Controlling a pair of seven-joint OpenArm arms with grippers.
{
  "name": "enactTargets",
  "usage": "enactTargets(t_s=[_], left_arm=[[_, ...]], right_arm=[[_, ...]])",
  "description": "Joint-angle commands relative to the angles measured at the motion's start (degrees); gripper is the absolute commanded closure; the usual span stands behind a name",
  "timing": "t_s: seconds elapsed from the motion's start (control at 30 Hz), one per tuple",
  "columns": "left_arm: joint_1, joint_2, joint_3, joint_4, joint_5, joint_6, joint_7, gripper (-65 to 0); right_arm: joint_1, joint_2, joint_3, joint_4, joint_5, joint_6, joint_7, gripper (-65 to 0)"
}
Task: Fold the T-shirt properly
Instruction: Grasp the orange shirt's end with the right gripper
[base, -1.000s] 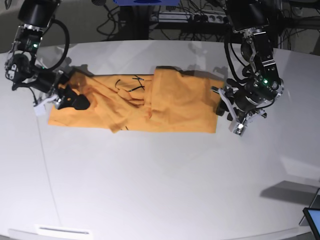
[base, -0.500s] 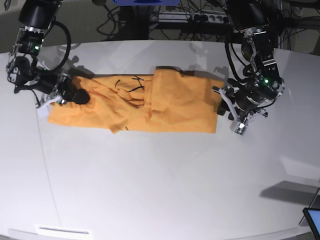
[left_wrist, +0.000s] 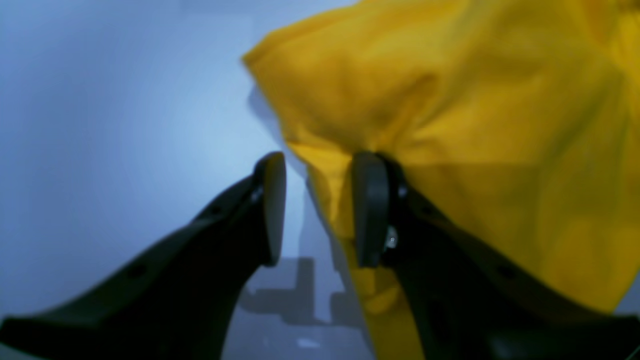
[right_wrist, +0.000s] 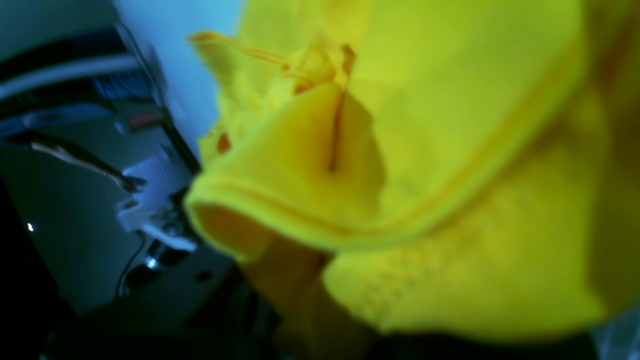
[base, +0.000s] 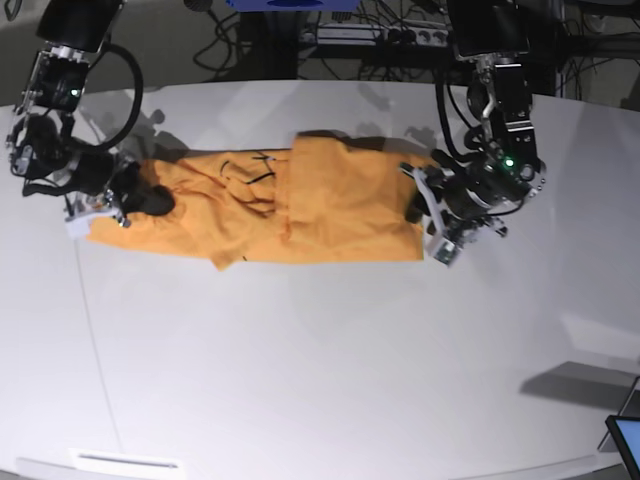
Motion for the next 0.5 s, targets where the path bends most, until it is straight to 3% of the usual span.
enactTargets(t_s=[0.0,0.13,0.3,0.47], left_arm=[[-0.44,-0.29,0.83,0.74,-0.83,-0.08,-0.83,-22.5],[-0.44,-0.29,3.9,0.74,-0.83,-0.08,-0.83,-22.5],[-0.52,-0.73,3.46,1.36,-0.83,-0.08,-0.83,-22.5],[-0.96,-4.25,3.29,1.36,-0.83,-0.08,-0.83,-22.5]], right_arm=[[0.55,0.68,-0.01,1.74,1.4,-0.89,-0.48,-0.1],[0.64,2.26,-0.1,4.29,0.17,-5.46,-0.31,-0.1],[0.2,3.05,-1.59,9.74,-9.5,-5.9,-0.48,-0.1],[-0.59,2.7,-8.63,15.72,-21.02,-5.99,-0.31,-0.1]])
